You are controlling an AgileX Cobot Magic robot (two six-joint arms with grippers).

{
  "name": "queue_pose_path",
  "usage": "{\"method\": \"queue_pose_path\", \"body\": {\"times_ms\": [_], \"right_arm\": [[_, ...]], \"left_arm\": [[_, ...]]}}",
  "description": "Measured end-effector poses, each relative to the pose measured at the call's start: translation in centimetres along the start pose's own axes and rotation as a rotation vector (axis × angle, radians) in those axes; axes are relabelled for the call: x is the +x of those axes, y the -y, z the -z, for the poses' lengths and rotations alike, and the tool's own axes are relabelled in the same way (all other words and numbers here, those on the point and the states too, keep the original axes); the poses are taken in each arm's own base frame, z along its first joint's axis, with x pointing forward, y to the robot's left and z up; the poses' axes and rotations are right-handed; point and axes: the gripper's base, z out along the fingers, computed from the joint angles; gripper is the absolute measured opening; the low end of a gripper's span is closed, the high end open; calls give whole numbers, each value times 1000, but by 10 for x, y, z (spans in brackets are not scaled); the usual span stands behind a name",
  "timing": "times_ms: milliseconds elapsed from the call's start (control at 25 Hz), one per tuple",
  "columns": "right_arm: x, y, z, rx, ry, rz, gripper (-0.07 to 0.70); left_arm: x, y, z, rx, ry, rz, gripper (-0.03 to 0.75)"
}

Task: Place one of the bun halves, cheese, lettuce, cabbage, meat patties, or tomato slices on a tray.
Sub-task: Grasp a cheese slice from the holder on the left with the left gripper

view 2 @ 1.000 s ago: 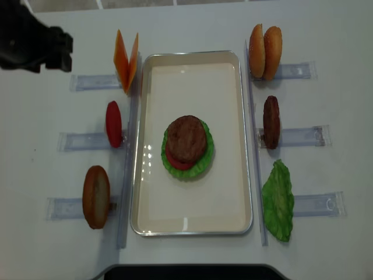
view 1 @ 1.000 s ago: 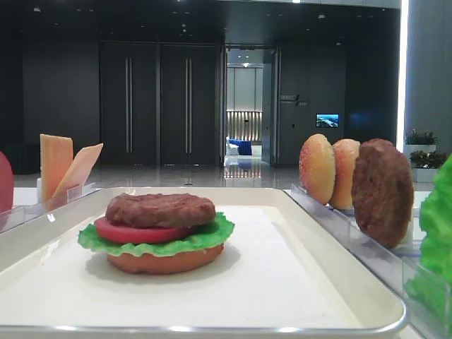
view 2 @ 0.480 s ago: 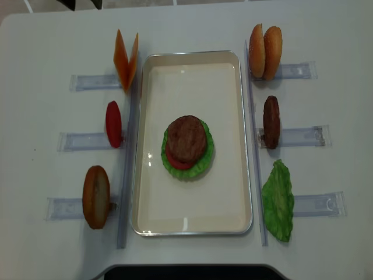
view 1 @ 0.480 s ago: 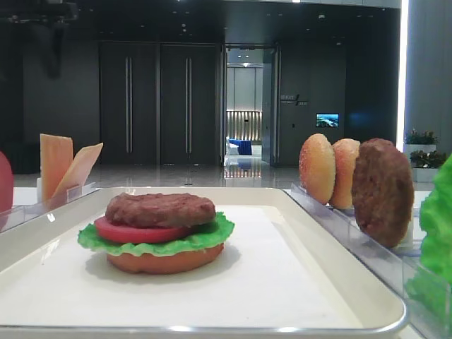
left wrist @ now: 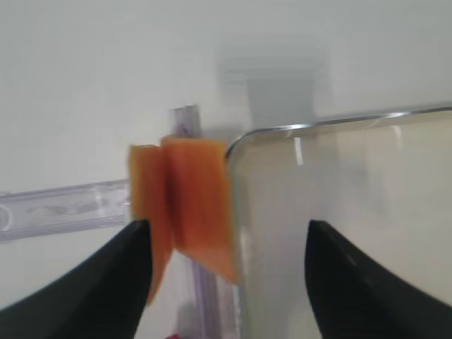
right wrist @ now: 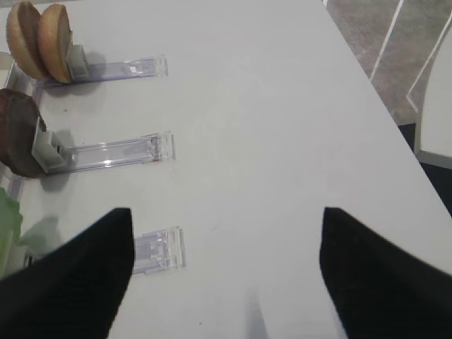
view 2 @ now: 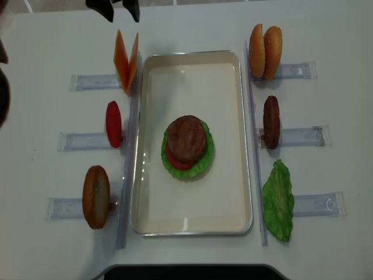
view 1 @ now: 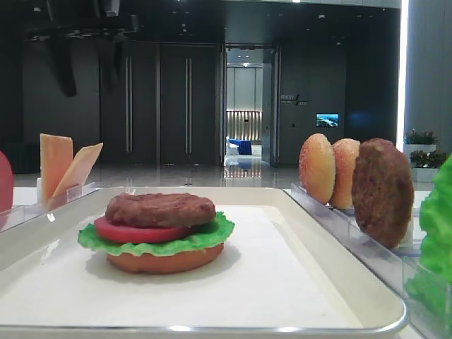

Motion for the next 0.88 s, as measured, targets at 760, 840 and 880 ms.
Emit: {"method": "queue_pose_path", "body": {"times_ms": [760,840,880], "right_arm": [[0,0,0,-1,0,0,518],[0,0,0,-1,0,0,518],[0,0,0,-1,0,0,518]], "left_arm": [[9,12,-75,-55,-150,19,516],[10,11,-84,-69,-164,13,512],[11,11,-88,-79,-170,9,499]]}}
